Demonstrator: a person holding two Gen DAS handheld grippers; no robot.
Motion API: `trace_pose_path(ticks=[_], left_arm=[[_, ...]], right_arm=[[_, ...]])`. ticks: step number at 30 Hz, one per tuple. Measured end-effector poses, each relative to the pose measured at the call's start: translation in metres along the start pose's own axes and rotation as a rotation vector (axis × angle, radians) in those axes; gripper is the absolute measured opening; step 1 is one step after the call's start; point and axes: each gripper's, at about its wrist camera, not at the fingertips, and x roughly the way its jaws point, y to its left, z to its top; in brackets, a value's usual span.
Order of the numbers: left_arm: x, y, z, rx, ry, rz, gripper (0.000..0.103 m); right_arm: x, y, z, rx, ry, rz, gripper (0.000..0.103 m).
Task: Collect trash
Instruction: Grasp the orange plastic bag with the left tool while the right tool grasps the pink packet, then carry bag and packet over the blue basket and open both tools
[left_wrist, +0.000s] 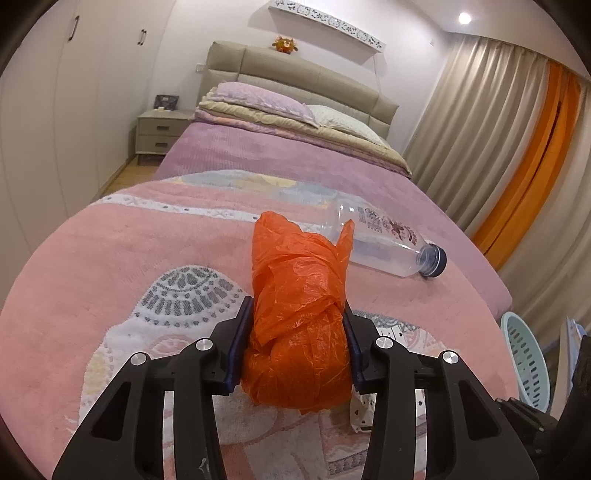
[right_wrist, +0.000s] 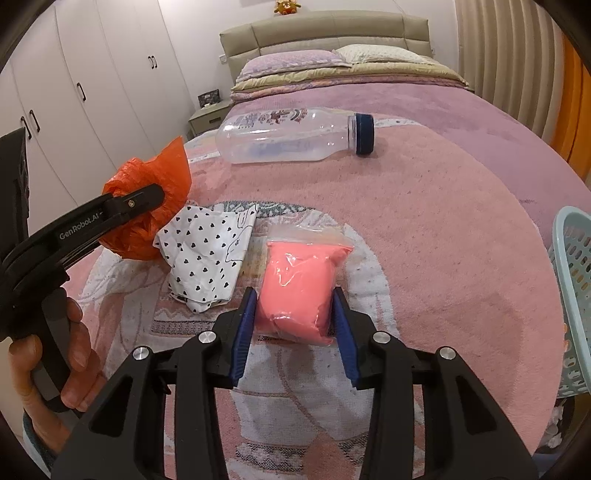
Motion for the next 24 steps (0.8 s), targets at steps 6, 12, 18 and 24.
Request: trace_pose_path(ticks=[6, 12, 18, 24], left_arm=[[-0.02, -0.019, -0.001, 0.042, -0.024, 0.004, 0.04], [-0.056, -0.056, 0.004, 0.078, -0.077, -0.053, 0.04], [-0.074, -0.116, 0.002, 0.147, -0.089, -0.149, 0.04], [-0.065, -0.174, -0.009, 0.221, -0.051, -0.232, 0.04]], right_arm=[[-0.021, -0.014, -0.003, 0.044, -0.072, 0.031, 0.036], [-0.047, -0.038, 0.0, 0.093, -0.125, 0.007, 0.036], [-0.09, -0.074, 0.004, 0.157, -0.202, -0.055, 0.036], [-0.128, -0.125, 0.002, 0.24, -0.257, -0.125, 0.036]])
